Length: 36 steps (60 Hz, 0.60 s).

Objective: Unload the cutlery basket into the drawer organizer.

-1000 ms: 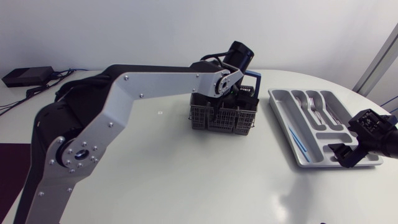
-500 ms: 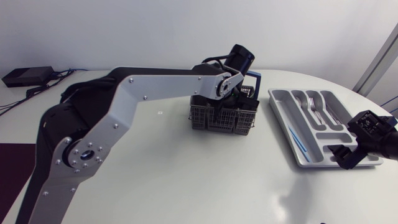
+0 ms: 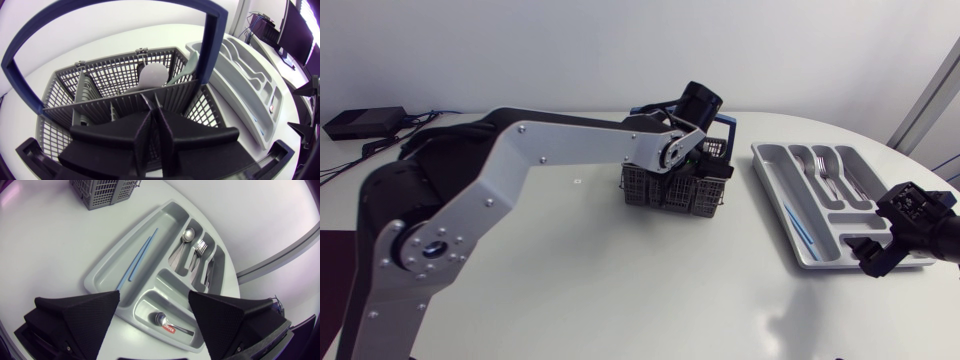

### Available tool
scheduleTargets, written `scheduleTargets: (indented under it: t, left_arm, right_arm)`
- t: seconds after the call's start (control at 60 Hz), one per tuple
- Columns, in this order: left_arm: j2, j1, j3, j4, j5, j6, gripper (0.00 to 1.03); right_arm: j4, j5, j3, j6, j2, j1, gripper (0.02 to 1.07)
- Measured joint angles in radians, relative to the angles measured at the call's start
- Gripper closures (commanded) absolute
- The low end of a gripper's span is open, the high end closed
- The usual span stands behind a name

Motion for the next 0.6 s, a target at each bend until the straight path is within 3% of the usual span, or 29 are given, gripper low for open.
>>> scheduleTargets:
  t: [0.283,0.483,0.6]
  left_arm:
    - [-0.257,-0.030,-0.422,0.377,-0.008,0.013,0.96]
    - [-0.400,-0.041,-0.513,0.461,-0.005,0.032,0.96]
    - [-0.489,-0.045,-0.523,0.463,0.053,0.035,0.96]
  right_arm:
    - [-0.008,0.014,-0.016,0.022,-0.034,0.038,0.08]
    - [-0.031,0.035,-0.031,0.054,-0.100,0.097,0.08]
    - [-0.069,0.041,-0.031,0.098,-0.150,0.152,0.08]
